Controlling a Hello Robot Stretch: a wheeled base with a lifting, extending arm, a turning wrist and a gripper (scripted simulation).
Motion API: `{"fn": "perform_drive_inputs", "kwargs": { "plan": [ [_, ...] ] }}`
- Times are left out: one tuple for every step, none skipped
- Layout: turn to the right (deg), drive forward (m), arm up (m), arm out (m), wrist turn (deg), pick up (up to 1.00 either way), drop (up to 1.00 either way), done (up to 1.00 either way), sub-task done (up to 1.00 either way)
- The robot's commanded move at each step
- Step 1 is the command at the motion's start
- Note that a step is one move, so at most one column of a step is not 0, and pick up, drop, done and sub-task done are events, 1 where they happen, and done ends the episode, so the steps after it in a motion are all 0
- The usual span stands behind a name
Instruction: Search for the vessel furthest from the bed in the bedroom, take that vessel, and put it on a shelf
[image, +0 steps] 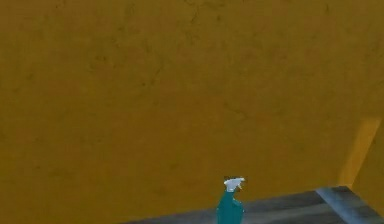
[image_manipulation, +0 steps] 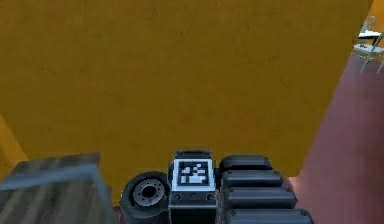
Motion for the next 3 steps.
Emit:
{"fn": "perform_drive_inputs", "kwargs": {
  "plan": [
    [45.0, 0.00, 0.00, 0.00, 0.0, 0.00, 0.00, 0.00, 0.00],
    [18.0, 0.00, 0.00, 0.00, 0.0, 0.00, 0.00, 0.00, 0.00],
    [0.0, 0.15, 0.00, 0.00, 0.0, 0.00, 0.00, 0.00, 0.00]
  ]
}}
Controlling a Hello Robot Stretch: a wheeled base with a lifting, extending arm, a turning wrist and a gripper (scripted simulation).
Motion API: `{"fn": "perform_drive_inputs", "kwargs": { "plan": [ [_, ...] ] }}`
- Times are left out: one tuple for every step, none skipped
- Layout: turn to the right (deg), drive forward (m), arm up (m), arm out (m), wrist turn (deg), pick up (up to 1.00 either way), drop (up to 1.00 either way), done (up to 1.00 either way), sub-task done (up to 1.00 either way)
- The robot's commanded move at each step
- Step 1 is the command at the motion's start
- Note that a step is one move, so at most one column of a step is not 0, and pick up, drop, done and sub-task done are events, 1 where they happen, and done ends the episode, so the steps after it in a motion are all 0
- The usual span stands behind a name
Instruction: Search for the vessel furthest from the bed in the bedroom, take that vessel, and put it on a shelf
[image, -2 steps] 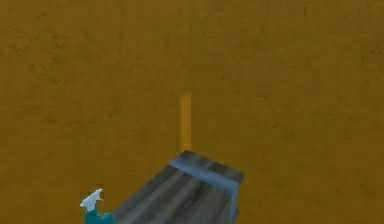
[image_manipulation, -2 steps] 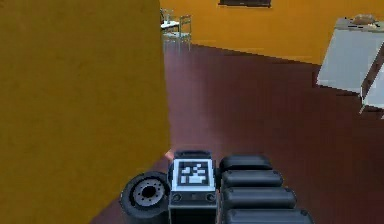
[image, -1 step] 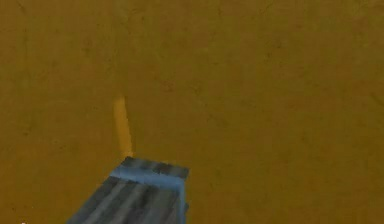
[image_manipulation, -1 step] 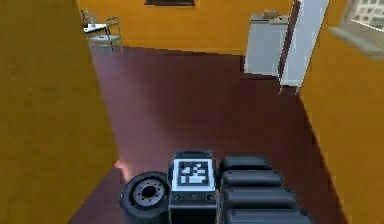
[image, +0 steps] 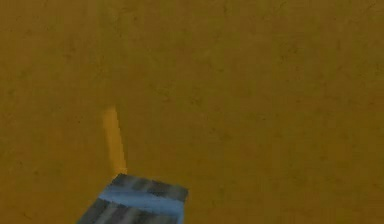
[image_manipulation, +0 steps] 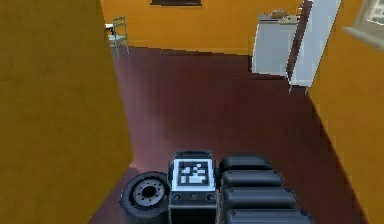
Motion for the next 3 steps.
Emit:
{"fn": "perform_drive_inputs", "kwargs": {
  "plan": [
    [-45.0, 0.00, 0.00, 0.00, 0.0, 0.00, 0.00, 0.00, 0.00],
    [-45.0, 0.00, 0.00, 0.00, 0.0, 0.00, 0.00, 0.00, 0.00],
    [-45.0, 0.00, 0.00, 0.00, 0.0, 0.00, 0.00, 0.00, 0.00]
  ]
}}
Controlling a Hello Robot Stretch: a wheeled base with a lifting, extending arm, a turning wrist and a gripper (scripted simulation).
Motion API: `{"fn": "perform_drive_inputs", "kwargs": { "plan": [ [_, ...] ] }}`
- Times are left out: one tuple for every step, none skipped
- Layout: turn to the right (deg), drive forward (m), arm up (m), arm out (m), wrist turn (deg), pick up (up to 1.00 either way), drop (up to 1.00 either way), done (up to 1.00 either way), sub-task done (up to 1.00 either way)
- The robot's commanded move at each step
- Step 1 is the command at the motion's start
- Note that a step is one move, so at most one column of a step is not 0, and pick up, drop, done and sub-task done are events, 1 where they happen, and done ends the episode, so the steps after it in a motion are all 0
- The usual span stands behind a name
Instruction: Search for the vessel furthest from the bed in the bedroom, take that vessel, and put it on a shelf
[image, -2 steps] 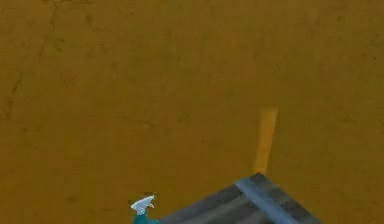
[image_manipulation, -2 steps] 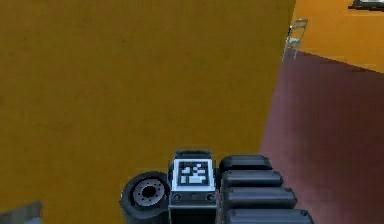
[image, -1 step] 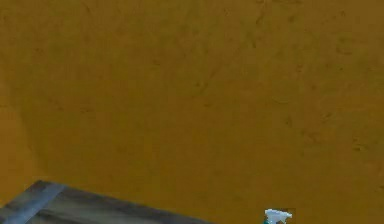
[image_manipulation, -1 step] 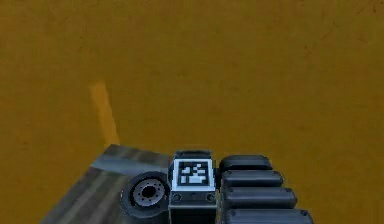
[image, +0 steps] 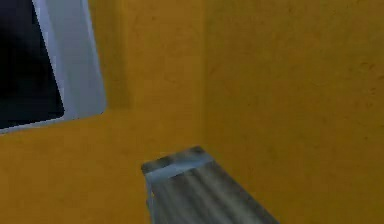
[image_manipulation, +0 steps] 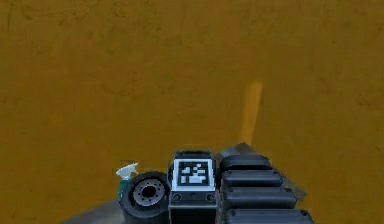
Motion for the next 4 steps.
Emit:
{"fn": "perform_drive_inputs", "kwargs": {
  "plan": [
    [-27.0, 0.00, 0.00, 0.00, 0.0, 0.00, 0.00, 0.00, 0.00],
    [0.0, 0.00, 0.00, 0.08, 0.0, 0.00, 0.00, 0.00, 0.00],
    [0.0, 0.00, 0.00, 0.00, 45.0, 0.00, 0.00, 0.00, 0.00],
    [0.0, 0.00, 0.00, 0.00, 45.0, 0.00, 0.00, 0.00, 0.00]
  ]
}}
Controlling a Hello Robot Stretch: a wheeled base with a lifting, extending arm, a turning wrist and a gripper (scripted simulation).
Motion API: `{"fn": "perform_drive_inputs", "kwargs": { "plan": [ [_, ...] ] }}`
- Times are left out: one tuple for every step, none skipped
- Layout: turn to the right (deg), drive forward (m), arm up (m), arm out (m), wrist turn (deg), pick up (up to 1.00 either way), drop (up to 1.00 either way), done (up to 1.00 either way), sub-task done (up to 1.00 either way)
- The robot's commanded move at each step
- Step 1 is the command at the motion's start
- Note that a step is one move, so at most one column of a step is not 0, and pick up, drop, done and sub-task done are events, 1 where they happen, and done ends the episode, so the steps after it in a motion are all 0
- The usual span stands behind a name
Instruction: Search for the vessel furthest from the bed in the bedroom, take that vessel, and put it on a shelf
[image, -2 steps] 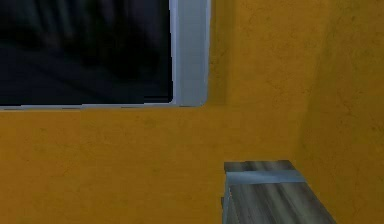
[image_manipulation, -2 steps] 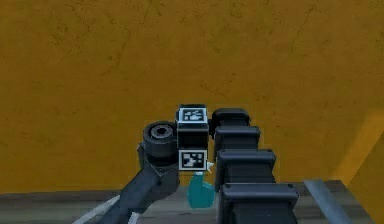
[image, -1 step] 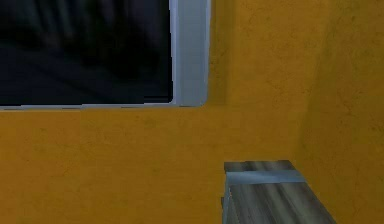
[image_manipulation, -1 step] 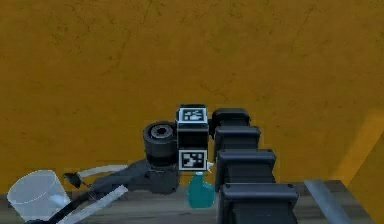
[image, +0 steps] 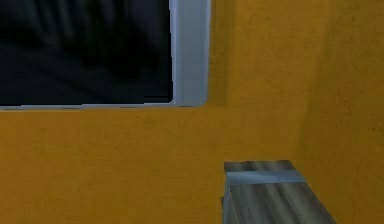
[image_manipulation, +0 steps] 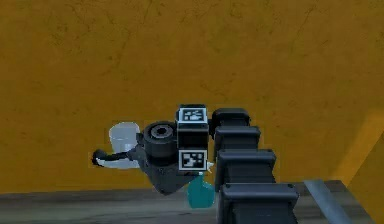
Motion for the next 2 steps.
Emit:
{"fn": "perform_drive_inputs", "kwargs": {
  "plan": [
    [0.0, 0.00, 0.00, 0.00, 18.0, 0.00, 0.00, 0.00, 0.00],
    [0.0, 0.00, -0.10, 0.00, 0.0, 0.00, 0.00, 0.00, 0.00]
  ]
}}
